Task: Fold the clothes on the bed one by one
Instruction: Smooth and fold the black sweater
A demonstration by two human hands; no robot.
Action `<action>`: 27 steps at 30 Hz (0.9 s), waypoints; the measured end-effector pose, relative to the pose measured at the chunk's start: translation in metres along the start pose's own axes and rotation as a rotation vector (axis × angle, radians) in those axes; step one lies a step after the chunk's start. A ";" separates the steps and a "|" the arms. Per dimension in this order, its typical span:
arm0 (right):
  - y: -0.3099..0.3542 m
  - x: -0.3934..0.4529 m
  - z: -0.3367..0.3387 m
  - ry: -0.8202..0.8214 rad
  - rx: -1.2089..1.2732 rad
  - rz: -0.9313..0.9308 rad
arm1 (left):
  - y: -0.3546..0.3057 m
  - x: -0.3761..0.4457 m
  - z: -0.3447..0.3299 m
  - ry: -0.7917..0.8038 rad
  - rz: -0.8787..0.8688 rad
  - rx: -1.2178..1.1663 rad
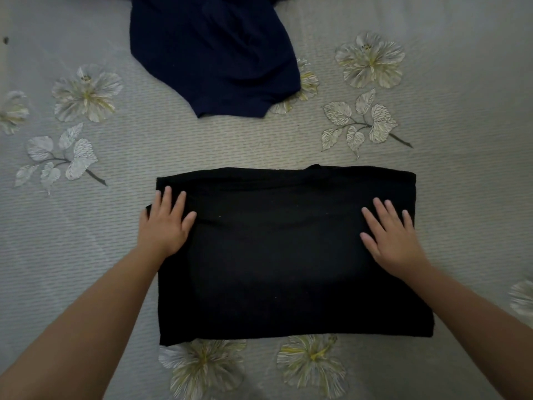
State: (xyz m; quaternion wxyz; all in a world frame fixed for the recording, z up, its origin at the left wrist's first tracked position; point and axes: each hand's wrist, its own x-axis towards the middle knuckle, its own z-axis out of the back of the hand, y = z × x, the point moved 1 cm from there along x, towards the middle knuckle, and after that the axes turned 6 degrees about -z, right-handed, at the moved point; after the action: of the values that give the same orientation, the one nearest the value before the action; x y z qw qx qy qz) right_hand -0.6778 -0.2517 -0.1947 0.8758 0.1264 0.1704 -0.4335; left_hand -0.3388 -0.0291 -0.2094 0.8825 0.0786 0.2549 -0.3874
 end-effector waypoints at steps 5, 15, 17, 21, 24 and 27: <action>-0.013 0.015 -0.010 -0.027 -0.005 -0.098 | -0.010 0.007 0.016 0.003 0.111 0.024; -0.007 -0.061 -0.013 -0.112 0.331 -0.416 | -0.155 -0.049 -0.009 -0.097 -0.542 -0.086; -0.006 -0.094 -0.024 -0.046 0.426 -0.526 | -0.187 -0.050 -0.018 -0.051 -0.647 -0.041; -0.006 -0.122 -0.036 0.089 0.473 -0.675 | -0.242 -0.045 -0.020 0.000 -0.736 0.044; -0.010 -0.115 -0.040 0.130 0.380 -0.745 | -0.280 -0.036 -0.022 0.114 -0.863 0.232; -0.013 -0.103 -0.037 0.140 0.420 -0.793 | -0.321 -0.026 -0.018 0.173 -0.987 0.416</action>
State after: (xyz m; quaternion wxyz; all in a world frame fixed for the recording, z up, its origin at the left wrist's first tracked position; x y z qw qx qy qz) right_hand -0.7535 -0.1724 -0.1875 0.5839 0.2554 0.1726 -0.7511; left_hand -0.5927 -0.2270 -0.1927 0.5373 0.1543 0.2512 -0.7902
